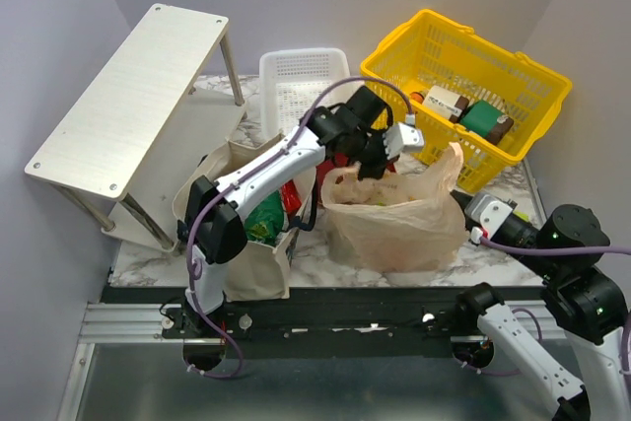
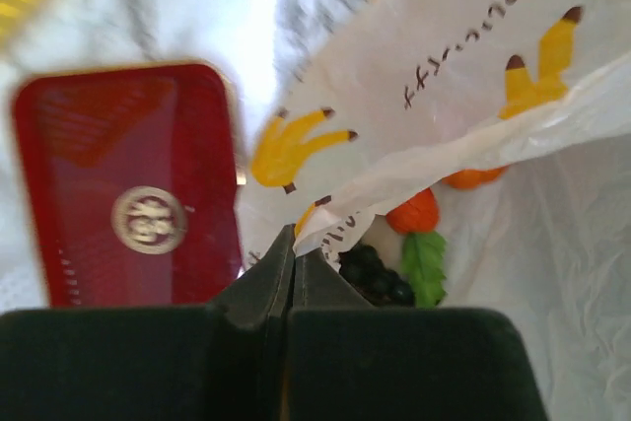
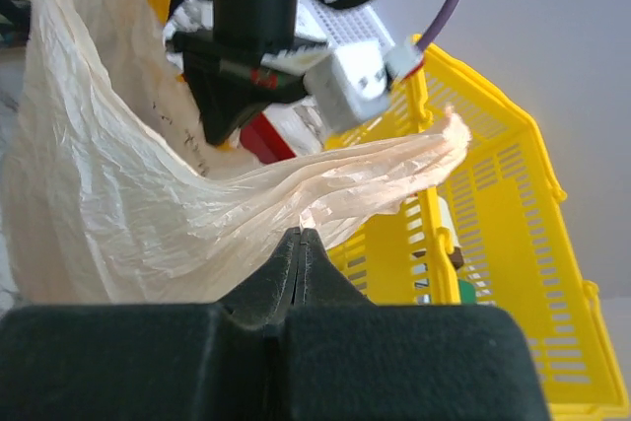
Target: Untie the knot of the grocery bags and take out the mixed food
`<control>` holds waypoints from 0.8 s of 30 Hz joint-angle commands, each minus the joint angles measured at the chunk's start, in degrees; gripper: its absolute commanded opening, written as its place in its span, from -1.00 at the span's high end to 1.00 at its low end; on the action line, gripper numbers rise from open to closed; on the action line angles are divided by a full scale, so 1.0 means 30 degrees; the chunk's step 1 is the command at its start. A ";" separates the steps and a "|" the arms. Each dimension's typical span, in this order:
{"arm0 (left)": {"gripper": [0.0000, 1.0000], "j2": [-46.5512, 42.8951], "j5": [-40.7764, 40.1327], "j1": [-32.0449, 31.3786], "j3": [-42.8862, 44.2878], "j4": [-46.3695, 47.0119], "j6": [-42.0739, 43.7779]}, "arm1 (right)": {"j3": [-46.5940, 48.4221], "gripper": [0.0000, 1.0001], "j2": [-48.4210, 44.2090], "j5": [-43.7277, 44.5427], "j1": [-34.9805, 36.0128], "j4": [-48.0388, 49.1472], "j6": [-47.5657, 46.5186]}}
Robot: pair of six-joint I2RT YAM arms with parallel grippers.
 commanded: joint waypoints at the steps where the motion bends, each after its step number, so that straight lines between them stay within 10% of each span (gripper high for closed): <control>1: 1.00 -0.1172 0.0365 0.1306 0.3219 0.1665 -0.1374 | -0.0512 0.99 -0.0442 0.2338 -0.0072 0.1119 -0.1269; 16: 1.00 -0.3373 0.1301 0.1660 0.1876 0.3515 -0.4163 | -0.5493 0.95 -0.3577 0.7934 -0.0072 0.3316 -0.2121; 18: 1.00 -0.3373 0.1537 0.1573 0.1641 0.3574 -0.4456 | -0.4912 0.15 -0.3345 0.8609 -0.0072 0.3638 -0.1390; 24: 1.00 -0.3139 0.1713 0.1221 0.2019 0.3750 -0.5014 | 0.1648 -0.30 0.0489 0.5133 -0.0072 0.3640 -0.1884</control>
